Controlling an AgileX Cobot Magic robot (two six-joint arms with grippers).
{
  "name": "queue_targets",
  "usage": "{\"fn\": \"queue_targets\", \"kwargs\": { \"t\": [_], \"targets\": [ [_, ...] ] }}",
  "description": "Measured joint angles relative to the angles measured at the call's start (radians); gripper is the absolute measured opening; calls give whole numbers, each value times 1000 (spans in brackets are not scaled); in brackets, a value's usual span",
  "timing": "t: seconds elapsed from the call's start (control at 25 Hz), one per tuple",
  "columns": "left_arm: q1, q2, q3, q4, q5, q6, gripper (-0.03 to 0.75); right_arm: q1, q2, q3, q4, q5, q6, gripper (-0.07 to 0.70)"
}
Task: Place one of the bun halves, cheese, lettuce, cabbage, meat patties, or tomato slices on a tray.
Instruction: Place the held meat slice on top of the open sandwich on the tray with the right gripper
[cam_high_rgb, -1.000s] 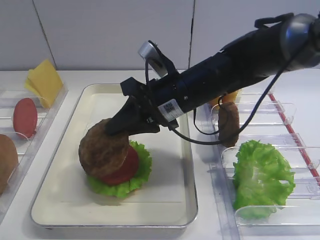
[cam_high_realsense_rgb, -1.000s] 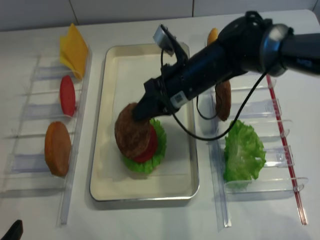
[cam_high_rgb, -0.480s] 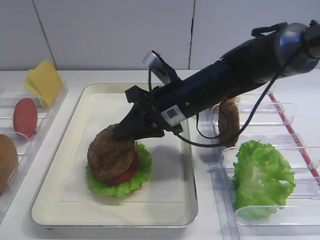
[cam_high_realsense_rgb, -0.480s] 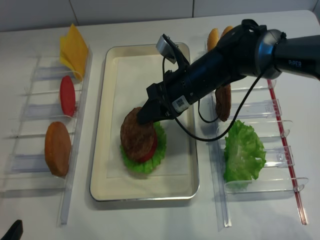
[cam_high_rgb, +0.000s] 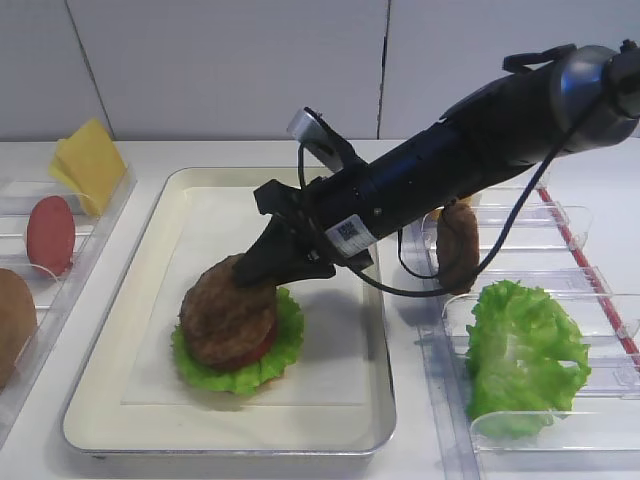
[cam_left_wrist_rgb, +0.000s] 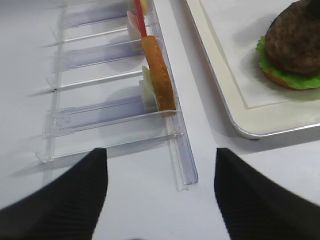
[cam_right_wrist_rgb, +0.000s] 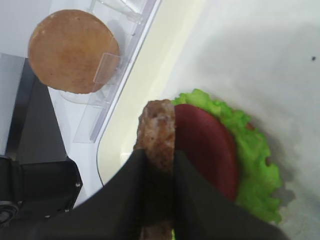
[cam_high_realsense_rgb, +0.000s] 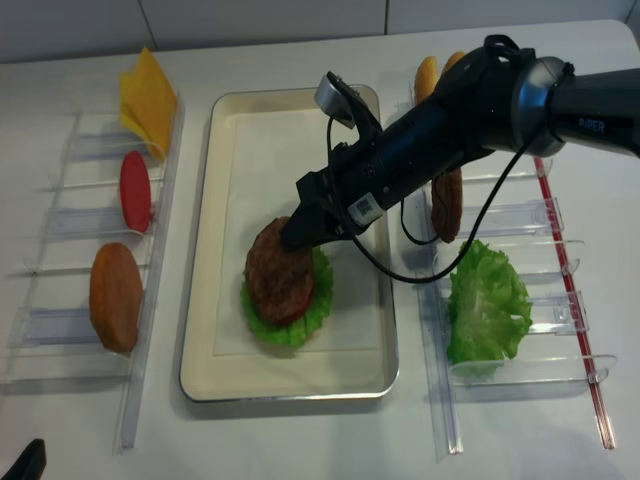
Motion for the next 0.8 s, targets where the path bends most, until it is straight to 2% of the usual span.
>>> {"fn": "queue_targets", "kwargs": {
  "t": [0.12,0.24,0.28,0.36,0.4,0.64,0.8],
  "targets": [
    [0,0,0,0,0,0,465,0,0,0,-9,-2,2,182],
    [0,0,0,0,0,0,465,0,0,0,-36,-9,2,395],
    [0,0,0,0,0,0,465,0,0,0,-43,-12,2,512],
    [0,0,0,0,0,0,465,0,0,0,-50,-14,2,622],
    [0,0,0,0,0,0,465,0,0,0,-50,-14,2,650],
    [0,0,0,0,0,0,465,0,0,-2,-77,-47,2,687],
    [0,0,0,0,0,0,465,0,-18,-4,-142,-101,18,689]
  ]
}}
